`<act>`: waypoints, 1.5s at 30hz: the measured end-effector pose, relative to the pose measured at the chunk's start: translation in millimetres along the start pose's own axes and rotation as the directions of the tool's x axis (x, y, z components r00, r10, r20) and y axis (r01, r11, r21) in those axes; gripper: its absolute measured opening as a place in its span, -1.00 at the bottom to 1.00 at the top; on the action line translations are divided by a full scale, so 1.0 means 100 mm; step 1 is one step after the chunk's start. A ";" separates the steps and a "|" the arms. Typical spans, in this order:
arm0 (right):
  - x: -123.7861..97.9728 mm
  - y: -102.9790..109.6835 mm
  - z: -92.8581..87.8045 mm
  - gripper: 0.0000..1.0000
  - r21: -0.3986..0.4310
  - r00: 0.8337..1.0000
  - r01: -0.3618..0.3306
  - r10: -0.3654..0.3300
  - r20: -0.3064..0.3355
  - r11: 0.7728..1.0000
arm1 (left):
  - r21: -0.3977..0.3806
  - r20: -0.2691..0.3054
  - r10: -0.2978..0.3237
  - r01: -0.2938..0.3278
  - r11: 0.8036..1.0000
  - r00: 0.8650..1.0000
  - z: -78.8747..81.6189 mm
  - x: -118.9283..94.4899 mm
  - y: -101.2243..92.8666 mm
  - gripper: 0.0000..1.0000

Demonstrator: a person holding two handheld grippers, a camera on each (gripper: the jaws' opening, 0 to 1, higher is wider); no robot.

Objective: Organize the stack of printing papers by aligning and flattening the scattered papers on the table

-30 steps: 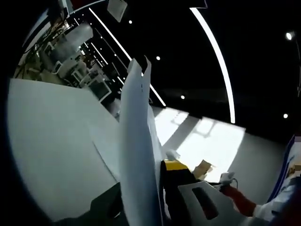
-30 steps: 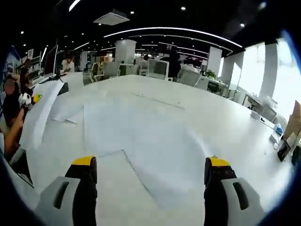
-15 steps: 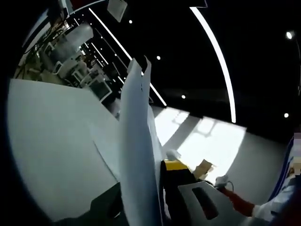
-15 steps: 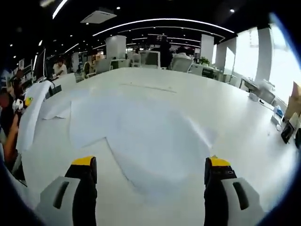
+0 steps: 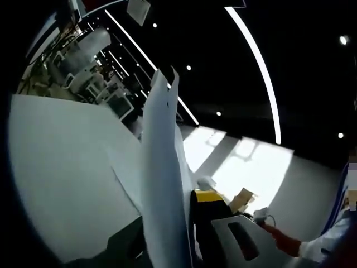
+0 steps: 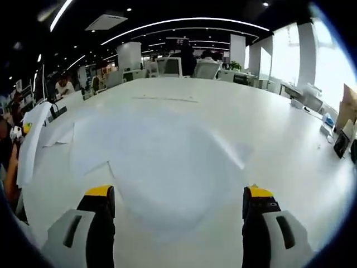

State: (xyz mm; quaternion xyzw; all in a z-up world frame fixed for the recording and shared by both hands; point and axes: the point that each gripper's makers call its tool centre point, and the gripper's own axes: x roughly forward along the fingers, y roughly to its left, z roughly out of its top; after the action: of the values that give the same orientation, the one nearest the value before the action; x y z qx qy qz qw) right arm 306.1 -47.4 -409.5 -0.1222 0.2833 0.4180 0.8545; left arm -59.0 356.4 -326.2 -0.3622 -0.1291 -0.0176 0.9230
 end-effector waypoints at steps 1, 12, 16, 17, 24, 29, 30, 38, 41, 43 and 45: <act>0.01 -0.02 0.01 0.80 0.005 1.000 0.001 -0.001 0.001 1.000 | 0.002 -0.001 0.003 -0.003 1.000 1.000 0.00 0.00 0.00 -0.88; 0.15 -0.17 -0.02 0.80 0.039 0.999 0.024 -0.023 -0.031 0.999 | 0.092 -0.043 -0.014 0.018 0.996 0.999 -0.06 0.05 -0.15 -0.88; 0.20 -0.19 0.00 0.80 0.051 0.999 0.026 -0.024 -0.031 0.998 | 0.094 -0.038 -0.002 0.006 0.996 0.999 0.03 0.11 -0.04 -0.88; 0.20 -0.19 0.00 0.80 0.051 0.999 0.026 -0.024 -0.030 0.998 | 0.096 -0.038 0.000 0.004 0.995 0.999 0.04 0.11 -0.04 -0.88; 0.28 -0.23 0.04 0.80 0.052 0.999 0.029 -0.027 -0.035 0.998 | 0.154 -0.082 -0.042 0.055 0.987 0.996 -0.02 0.21 -0.14 -0.88; 0.32 -0.27 0.06 0.80 0.048 0.999 0.039 -0.038 -0.033 0.998 | 0.208 -0.141 -0.043 0.072 0.975 0.989 -0.15 0.23 -0.19 -0.88; 0.32 -0.27 0.06 0.80 0.049 0.999 0.042 -0.040 -0.032 0.998 | 0.208 -0.143 -0.038 0.068 0.976 0.989 -0.16 0.23 -0.18 -0.88; 0.39 -0.28 0.07 0.80 0.032 0.997 0.068 -0.067 -0.026 0.997 | 0.211 -0.137 -0.014 0.043 0.977 0.990 -0.15 0.20 -0.12 -0.88; 0.41 -0.29 0.08 0.79 0.032 0.996 0.082 -0.081 -0.023 0.996 | 0.221 -0.139 -0.012 0.043 0.974 0.990 -0.16 0.20 -0.12 -0.88; 0.42 -0.31 0.10 0.79 0.035 0.996 0.086 -0.086 -0.014 0.996 | 0.219 -0.136 -0.014 0.044 0.975 0.991 -0.15 0.20 -0.12 -0.88; 0.43 -0.32 0.11 0.78 0.037 0.996 0.089 -0.089 -0.003 0.995 | 0.217 -0.131 -0.016 0.045 0.975 0.991 -0.14 0.19 -0.12 -0.88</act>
State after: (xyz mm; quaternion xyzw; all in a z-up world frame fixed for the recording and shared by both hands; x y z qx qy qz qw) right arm 356.4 -34.3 -426.3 -0.1193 0.2859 0.3741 0.8741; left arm -38.8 339.4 -323.5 -0.2542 -0.0762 -0.0407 0.9633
